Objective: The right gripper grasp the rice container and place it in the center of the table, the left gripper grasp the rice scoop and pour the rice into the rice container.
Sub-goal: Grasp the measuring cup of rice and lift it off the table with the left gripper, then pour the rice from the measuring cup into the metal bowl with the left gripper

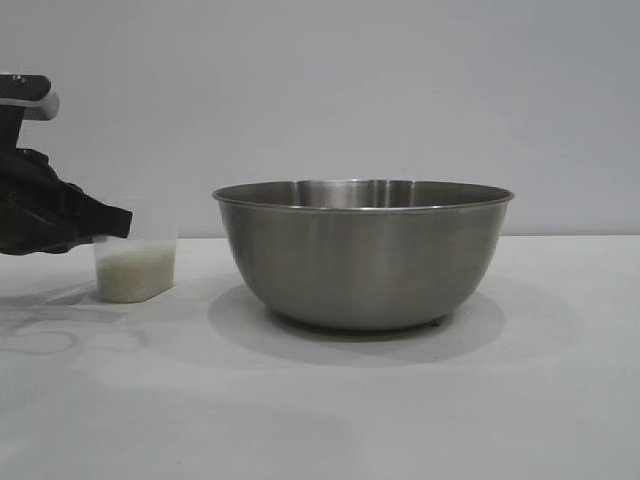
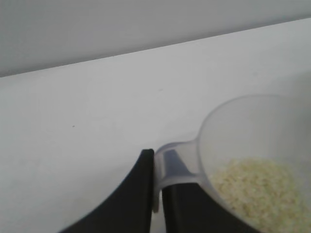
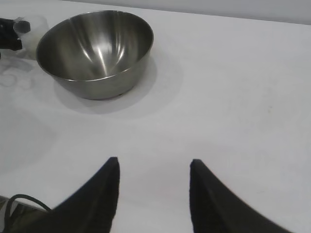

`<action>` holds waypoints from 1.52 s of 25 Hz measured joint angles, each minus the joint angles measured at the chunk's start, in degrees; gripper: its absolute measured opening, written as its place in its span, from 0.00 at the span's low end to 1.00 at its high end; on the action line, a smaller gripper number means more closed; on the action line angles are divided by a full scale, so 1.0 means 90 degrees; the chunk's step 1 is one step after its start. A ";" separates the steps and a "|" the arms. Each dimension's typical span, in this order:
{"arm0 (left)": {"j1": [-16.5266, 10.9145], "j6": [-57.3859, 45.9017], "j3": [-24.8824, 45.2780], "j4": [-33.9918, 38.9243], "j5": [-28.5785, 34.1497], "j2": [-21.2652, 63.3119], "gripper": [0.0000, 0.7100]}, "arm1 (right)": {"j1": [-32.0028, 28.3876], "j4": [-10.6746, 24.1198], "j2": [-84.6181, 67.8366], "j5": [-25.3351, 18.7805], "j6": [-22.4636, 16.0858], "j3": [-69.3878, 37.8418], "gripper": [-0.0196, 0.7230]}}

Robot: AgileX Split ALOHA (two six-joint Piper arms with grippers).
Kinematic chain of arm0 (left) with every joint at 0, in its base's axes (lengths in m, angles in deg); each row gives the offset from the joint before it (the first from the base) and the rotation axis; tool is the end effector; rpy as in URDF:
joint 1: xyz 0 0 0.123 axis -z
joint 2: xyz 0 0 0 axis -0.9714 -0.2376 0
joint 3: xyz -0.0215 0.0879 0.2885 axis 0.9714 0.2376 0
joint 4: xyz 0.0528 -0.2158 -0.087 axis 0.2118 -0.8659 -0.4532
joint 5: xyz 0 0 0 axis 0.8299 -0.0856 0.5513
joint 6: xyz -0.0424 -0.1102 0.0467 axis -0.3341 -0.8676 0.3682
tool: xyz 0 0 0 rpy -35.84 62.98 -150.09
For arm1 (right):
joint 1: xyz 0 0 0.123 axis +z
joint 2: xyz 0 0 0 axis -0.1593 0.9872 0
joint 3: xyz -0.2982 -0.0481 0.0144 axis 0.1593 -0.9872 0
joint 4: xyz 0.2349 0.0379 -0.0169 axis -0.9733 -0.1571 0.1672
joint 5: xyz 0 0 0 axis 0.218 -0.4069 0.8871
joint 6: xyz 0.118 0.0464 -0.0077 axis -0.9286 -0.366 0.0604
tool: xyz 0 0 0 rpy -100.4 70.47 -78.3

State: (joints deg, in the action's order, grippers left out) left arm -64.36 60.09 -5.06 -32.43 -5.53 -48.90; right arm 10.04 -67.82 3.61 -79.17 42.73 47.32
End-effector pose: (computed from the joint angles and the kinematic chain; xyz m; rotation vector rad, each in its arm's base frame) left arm 0.3730 -0.0904 0.1503 0.3802 1.6374 -0.1069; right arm -0.0106 0.0042 0.2426 -0.3480 2.1009 0.2846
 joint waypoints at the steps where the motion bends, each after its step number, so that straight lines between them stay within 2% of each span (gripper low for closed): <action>1: 0.0000 0.0161 -0.0014 0.0143 0.0000 0.0144 0.00 | 0.0000 -0.0017 0.0000 0.0000 0.0000 0.0000 0.41; 4: 0.0004 0.0756 -0.0204 0.0827 0.0000 0.0532 0.00 | 0.0000 -0.0015 0.0000 0.0000 0.0000 0.0000 0.41; 7: 0.0193 0.1381 -0.0578 0.1197 0.0020 0.0743 0.00 | 0.0000 -0.0015 0.0000 0.0000 -0.0010 0.0000 0.41; 10: 0.0594 0.2286 -0.1005 0.1365 0.0362 0.0795 0.00 | 0.0000 -0.0020 0.0000 0.0000 -0.0010 0.0000 0.41; 14: 0.1210 0.3922 -0.1485 0.1495 0.1253 0.0795 0.00 | 0.0000 -0.0030 0.0000 0.0000 -0.0010 0.0000 0.41; 18: 0.1530 0.5570 -0.1713 0.1522 0.1584 0.0744 0.00 | 0.0000 -0.0035 0.0000 0.0000 -0.0010 0.0000 0.41; 23: 0.1594 0.7200 -0.1756 0.1723 0.1751 0.0489 0.00 | 0.0000 -0.0045 0.0000 0.0000 -0.0010 0.0000 0.41; 27: 0.1594 0.8239 -0.1756 0.2217 0.2062 0.0327 0.00 | 0.0000 -0.0045 0.0000 0.0000 -0.0010 0.0000 0.41; 31: 0.1599 0.8714 -0.1760 0.2670 0.2189 0.0327 0.00 | 0.0000 -0.0045 0.0000 0.0000 -0.0010 0.0000 0.41; 38: 0.1668 0.9360 -0.1859 0.2786 0.2333 0.0327 0.00 | 0.0000 -0.0045 0.0000 0.0000 -0.0010 0.0000 0.41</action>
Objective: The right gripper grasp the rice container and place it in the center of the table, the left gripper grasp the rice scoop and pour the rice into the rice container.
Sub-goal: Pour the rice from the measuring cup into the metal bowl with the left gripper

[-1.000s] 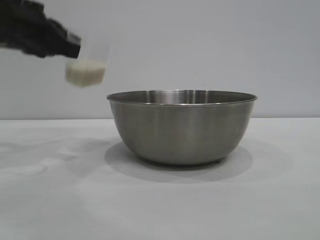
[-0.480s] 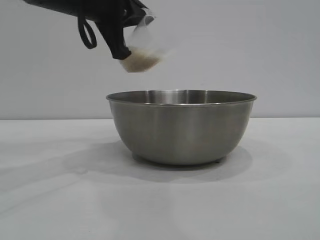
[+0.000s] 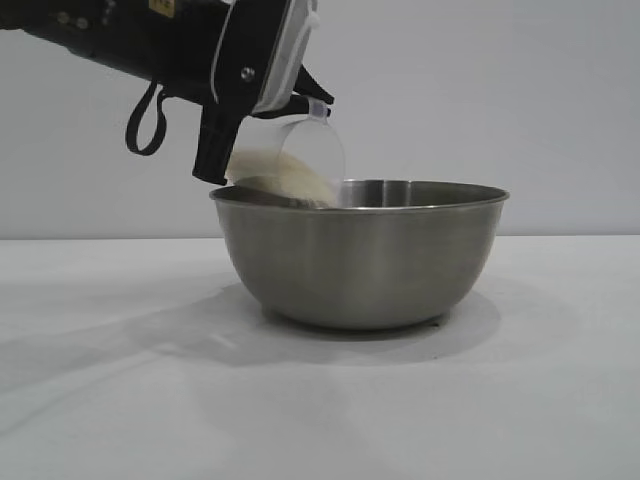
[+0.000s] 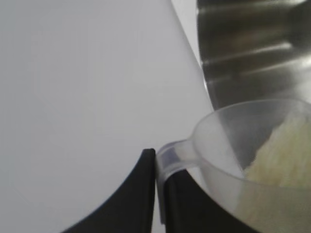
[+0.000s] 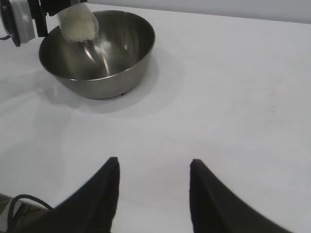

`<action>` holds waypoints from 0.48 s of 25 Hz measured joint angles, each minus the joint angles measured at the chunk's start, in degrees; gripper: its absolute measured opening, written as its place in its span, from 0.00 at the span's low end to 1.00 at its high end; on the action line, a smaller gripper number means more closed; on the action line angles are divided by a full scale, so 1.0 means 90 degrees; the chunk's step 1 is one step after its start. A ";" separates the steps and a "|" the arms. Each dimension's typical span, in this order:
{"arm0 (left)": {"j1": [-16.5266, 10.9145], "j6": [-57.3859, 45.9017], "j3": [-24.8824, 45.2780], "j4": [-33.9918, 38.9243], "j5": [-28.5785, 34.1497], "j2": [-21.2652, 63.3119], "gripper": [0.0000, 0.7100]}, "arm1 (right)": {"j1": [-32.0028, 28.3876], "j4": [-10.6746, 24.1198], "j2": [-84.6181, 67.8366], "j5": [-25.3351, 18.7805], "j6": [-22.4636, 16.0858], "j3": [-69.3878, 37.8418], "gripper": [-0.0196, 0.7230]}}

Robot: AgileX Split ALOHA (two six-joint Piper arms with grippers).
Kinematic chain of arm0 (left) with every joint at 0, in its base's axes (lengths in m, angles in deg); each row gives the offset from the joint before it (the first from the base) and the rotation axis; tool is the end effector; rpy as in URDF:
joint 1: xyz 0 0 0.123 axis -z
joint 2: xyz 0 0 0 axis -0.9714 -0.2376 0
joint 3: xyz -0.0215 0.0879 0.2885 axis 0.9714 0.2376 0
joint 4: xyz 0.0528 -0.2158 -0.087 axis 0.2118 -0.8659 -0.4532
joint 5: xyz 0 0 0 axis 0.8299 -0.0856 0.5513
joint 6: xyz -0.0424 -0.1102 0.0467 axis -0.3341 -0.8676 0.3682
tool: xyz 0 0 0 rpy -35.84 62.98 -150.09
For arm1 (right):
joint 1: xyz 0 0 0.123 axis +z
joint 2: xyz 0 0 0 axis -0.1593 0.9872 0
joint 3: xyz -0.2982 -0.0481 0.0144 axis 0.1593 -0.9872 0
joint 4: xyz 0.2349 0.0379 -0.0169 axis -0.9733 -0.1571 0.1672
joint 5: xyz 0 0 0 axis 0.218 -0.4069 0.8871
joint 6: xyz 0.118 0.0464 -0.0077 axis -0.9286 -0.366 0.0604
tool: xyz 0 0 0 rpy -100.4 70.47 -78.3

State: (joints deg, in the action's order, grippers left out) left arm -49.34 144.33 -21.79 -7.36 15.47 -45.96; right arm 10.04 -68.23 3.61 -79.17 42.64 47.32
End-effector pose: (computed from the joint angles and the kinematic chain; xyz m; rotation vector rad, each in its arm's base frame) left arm 0.3611 -0.2337 0.1939 1.7999 0.3413 0.7819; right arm -0.0109 0.0050 0.2426 -0.3472 2.1015 0.2942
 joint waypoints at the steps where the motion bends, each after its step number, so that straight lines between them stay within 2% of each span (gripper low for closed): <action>1: 0.0049 0.0119 -0.0055 0.0000 0.0000 0.0000 0.00 | 0.0000 0.0000 0.0000 0.0000 0.0000 0.0000 0.41; 7: 0.0338 0.0876 -0.0366 0.0102 -0.0052 0.0000 0.00 | 0.0000 0.0000 0.0000 0.0000 0.0000 0.0000 0.41; 12: 0.0381 0.1332 -0.0432 0.0334 -0.0132 0.0000 0.00 | 0.0000 0.0000 0.0000 0.0000 0.0000 0.0000 0.41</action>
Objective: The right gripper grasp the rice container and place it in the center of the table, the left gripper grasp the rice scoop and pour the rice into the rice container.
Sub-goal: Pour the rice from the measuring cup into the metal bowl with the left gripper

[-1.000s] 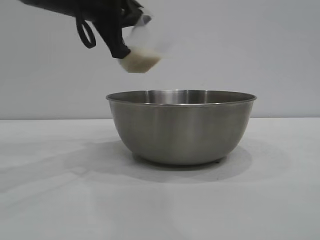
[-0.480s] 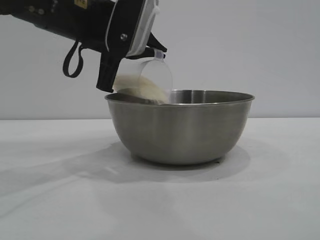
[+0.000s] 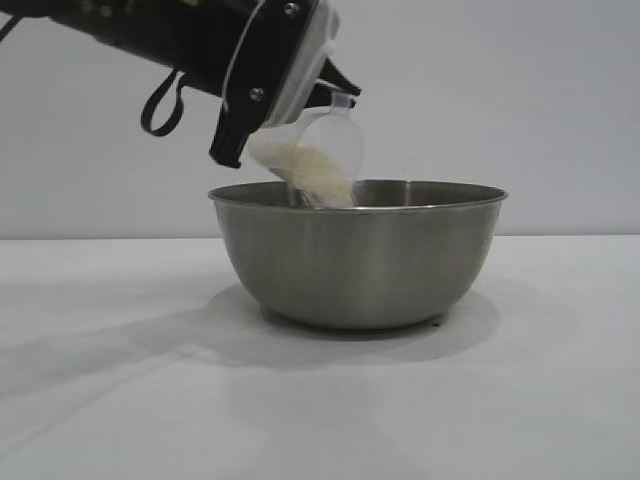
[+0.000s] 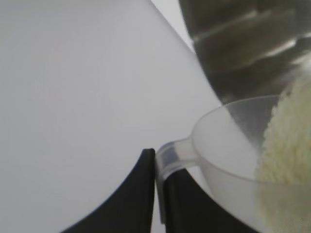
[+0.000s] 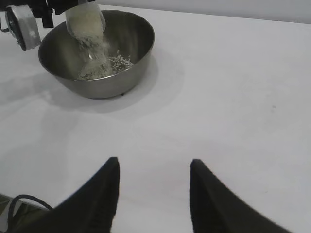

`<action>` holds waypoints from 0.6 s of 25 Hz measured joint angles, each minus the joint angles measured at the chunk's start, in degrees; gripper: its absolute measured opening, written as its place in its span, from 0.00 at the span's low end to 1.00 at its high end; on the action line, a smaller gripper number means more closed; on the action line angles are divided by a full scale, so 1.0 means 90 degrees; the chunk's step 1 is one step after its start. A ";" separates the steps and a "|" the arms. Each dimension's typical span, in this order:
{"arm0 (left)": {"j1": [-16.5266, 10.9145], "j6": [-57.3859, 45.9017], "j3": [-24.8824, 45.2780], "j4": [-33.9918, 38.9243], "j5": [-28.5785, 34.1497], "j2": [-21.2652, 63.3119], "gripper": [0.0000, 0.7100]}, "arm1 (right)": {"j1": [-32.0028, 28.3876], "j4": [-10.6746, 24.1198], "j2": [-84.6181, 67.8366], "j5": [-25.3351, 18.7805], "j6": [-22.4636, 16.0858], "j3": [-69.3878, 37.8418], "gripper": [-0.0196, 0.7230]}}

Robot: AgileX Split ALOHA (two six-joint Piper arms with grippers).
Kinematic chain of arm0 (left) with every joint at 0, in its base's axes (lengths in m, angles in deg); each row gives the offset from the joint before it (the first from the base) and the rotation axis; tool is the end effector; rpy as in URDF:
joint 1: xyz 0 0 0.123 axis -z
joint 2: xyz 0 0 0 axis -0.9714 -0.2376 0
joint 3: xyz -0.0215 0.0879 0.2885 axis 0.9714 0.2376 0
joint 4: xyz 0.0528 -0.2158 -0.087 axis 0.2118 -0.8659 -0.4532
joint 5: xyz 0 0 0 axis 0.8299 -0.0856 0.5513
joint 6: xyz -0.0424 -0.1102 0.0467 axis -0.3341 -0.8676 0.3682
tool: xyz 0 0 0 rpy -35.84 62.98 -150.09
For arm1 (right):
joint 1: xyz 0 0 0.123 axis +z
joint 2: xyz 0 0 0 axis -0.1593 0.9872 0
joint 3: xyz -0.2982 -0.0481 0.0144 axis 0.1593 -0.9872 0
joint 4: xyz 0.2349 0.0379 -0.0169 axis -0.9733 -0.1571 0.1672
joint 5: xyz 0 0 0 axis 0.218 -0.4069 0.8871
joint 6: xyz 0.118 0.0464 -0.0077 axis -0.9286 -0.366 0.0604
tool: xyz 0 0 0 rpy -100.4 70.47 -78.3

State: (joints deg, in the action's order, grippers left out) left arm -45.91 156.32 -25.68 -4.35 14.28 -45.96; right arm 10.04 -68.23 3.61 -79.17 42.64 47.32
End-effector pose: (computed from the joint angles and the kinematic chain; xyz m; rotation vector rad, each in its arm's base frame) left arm 0.3532 -0.2645 0.2143 1.7850 0.0094 0.9277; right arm -0.0109 0.0050 0.2426 -0.3472 2.1015 0.2942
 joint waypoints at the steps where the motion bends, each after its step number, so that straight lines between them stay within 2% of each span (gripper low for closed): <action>1: 0.0000 0.0058 0.0000 0.0045 -0.0013 0.0000 0.00 | 0.0000 0.0000 0.0000 0.0000 0.0000 0.0000 0.41; 10: 0.0050 -0.0086 0.0000 0.0173 -0.0070 0.0000 0.00 | 0.0000 0.0000 0.0000 0.0000 -0.0016 0.0000 0.41; 12: 0.0050 -0.0885 0.0000 0.0043 -0.0070 0.0000 0.00 | 0.0000 -0.0004 0.0000 0.0000 -0.0016 0.0000 0.41; 15: 0.0050 -0.3156 0.0000 -0.0681 -0.0115 0.0000 0.00 | 0.0000 -0.0004 0.0000 0.0000 -0.0020 0.0000 0.41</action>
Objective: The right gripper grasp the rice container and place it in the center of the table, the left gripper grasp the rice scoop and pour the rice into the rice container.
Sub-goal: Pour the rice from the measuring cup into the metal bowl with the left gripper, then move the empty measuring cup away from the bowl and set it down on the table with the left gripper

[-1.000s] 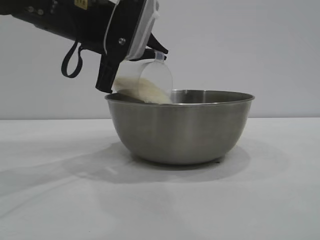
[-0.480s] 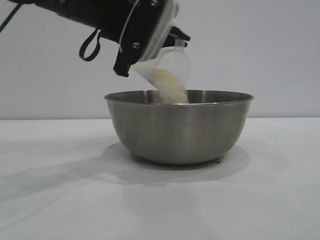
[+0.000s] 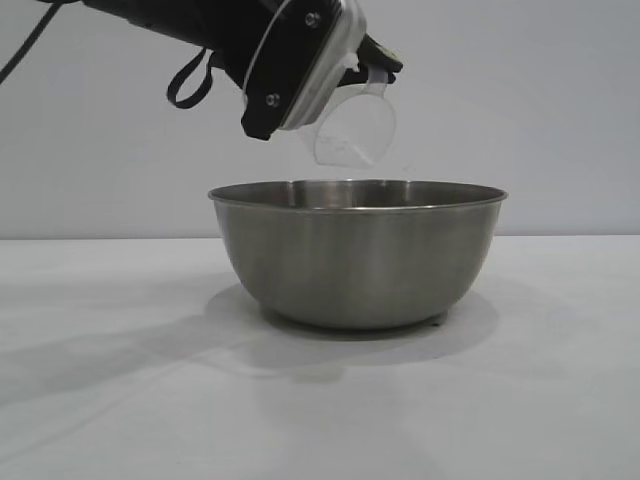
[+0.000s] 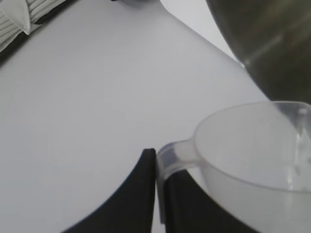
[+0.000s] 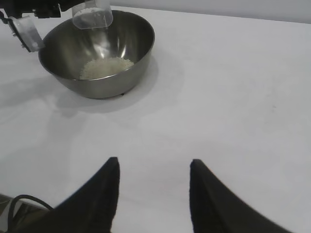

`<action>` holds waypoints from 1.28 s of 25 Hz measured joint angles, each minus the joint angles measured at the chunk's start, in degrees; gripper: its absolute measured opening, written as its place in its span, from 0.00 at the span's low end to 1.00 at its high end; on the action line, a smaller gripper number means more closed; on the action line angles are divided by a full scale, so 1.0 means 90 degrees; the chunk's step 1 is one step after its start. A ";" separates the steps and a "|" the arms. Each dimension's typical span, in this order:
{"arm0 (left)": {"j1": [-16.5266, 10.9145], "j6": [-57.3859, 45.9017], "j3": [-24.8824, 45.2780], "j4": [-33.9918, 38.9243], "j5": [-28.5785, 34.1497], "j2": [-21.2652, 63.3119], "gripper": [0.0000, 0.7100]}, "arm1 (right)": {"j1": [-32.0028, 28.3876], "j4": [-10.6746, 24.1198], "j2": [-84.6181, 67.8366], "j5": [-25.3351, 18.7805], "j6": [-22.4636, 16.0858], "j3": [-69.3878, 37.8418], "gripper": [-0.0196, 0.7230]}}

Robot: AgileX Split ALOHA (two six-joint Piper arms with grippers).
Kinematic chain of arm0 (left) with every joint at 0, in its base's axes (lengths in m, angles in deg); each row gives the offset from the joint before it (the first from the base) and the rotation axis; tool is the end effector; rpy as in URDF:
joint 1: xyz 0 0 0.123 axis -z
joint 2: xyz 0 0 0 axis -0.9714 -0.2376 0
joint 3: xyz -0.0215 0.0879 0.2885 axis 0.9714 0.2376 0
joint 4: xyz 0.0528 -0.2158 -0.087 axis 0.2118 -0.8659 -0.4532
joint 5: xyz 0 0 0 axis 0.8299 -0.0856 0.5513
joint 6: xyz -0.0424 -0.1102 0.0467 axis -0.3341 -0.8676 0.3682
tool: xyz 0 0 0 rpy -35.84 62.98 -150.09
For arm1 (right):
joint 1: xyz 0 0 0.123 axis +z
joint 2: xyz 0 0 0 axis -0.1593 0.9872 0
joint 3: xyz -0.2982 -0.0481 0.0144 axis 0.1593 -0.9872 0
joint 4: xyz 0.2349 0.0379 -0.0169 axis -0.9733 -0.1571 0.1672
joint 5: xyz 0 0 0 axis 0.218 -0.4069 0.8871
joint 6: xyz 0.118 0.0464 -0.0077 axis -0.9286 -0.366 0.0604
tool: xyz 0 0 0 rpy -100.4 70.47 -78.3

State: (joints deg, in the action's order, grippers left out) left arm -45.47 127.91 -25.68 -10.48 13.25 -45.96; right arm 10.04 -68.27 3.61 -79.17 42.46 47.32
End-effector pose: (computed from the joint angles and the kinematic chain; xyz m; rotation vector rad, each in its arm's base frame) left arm 0.3580 -0.2626 0.2198 1.5988 0.5233 0.5695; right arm -0.0109 0.0050 0.2426 -0.3440 2.1022 0.2969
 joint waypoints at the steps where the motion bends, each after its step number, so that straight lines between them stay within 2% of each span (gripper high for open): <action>1: 0.0000 -0.0718 0.0000 -0.0376 -0.0107 0.0000 0.00 | 0.0000 0.0000 0.0000 0.0000 0.0000 0.0000 0.41; 3: 0.0000 -0.2343 0.0000 -0.1222 -0.0339 0.0000 0.00 | 0.0000 -0.0010 0.0000 0.0000 0.0000 0.0000 0.41; 6: 0.0000 -0.4102 -0.0005 -0.2123 -0.0563 0.0000 0.00 | 0.0000 -0.0010 0.0000 0.0000 0.0000 0.0000 0.41; 9: 0.0000 -0.5698 -0.0005 -0.2588 -0.0462 0.0130 0.00 | 0.0000 -0.0010 0.0000 0.0000 0.0000 0.0000 0.41; 11: -0.0015 -0.6356 0.0101 -0.2867 -0.0435 0.0256 0.00 | 0.0000 -0.0010 0.0000 0.0000 0.0000 0.0000 0.41; 14: -0.0289 -0.6846 0.0458 -0.3490 -0.0448 0.0483 0.00 | 0.0000 -0.0010 0.0000 0.0000 0.0000 0.0000 0.41; 16: -0.0706 -0.7257 0.0800 -0.3619 -0.0615 0.0628 0.00 | 0.0000 -0.0010 0.0000 0.0000 0.0000 0.0000 0.41; 18: -0.1190 -0.7990 0.1186 -0.3457 -0.0795 0.0688 0.00 | 0.0000 -0.0010 0.0000 0.0000 0.0000 0.0000 0.41; 20: -0.1743 -0.8566 0.1501 -0.2885 -0.0951 0.0704 0.00 | 0.0000 -0.0010 0.0000 0.0000 -0.0012 0.0000 0.41; 23: -0.2287 -0.8861 0.1837 -0.1911 -0.0958 0.0690 0.00 | 0.0000 -0.0010 0.0000 0.0000 -0.0012 0.0000 0.41; 27: -0.2411 -0.8748 0.1944 -0.1389 -0.1005 0.0361 0.00 | 0.0000 -0.0010 0.0000 0.0000 -0.0017 0.0000 0.41; 32: -0.2411 -0.8672 0.1958 -0.1365 -0.1342 -0.0295 0.00 | 0.0000 -0.0010 0.0000 0.0000 -0.0091 0.0000 0.41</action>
State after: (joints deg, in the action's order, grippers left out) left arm -67.16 49.87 -8.05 -22.77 1.17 -48.61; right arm 10.04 -68.36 3.61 -79.17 41.64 47.32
